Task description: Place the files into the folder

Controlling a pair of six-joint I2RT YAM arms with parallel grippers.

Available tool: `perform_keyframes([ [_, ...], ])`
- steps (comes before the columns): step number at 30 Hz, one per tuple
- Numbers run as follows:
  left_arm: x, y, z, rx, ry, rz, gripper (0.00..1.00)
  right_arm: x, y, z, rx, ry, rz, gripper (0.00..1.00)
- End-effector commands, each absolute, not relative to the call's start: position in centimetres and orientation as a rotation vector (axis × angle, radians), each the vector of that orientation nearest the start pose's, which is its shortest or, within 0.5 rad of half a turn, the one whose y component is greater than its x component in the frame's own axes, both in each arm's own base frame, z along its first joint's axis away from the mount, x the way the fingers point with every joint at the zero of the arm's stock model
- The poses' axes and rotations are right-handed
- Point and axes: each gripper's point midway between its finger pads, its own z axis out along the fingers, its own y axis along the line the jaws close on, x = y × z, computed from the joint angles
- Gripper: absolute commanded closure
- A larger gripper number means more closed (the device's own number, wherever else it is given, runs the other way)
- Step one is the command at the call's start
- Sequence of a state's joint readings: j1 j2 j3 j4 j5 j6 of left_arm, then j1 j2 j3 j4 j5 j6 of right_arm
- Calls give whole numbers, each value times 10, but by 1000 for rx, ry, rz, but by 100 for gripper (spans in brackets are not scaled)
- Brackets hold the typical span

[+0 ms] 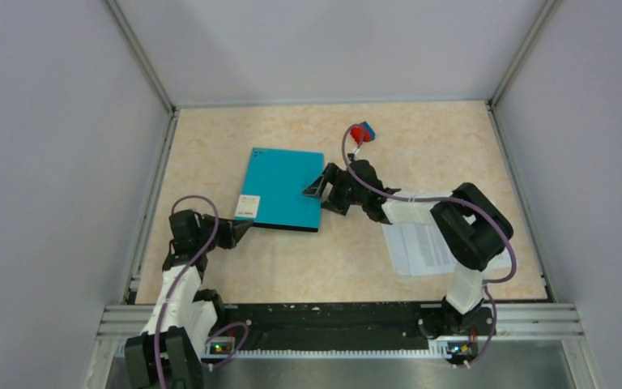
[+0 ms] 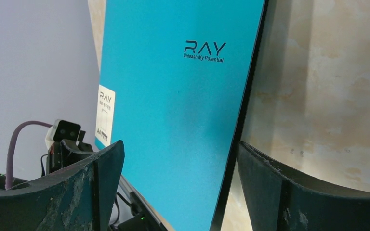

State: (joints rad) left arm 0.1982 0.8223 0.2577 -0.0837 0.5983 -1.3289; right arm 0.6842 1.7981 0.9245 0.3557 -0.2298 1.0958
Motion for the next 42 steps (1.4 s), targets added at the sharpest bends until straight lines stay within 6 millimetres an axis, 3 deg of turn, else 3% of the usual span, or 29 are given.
perform_keyframes([
  [1,255,-91,120,-1299,1937,-1323,100,326,371,122,286,2258,1297,15],
  [7,255,-91,122,-1308,1927,-1340,100,325,369,132,301,2240,1314,15],
  [12,257,-91,127,-1309,1912,-1348,100,326,350,120,353,2289,1169,15],
  [15,259,-91,131,-1304,1907,-1352,100,326,345,119,361,2283,1174,14],
  [42,259,-93,135,-1293,1891,-1385,100,331,381,135,396,2204,1477,19],
])
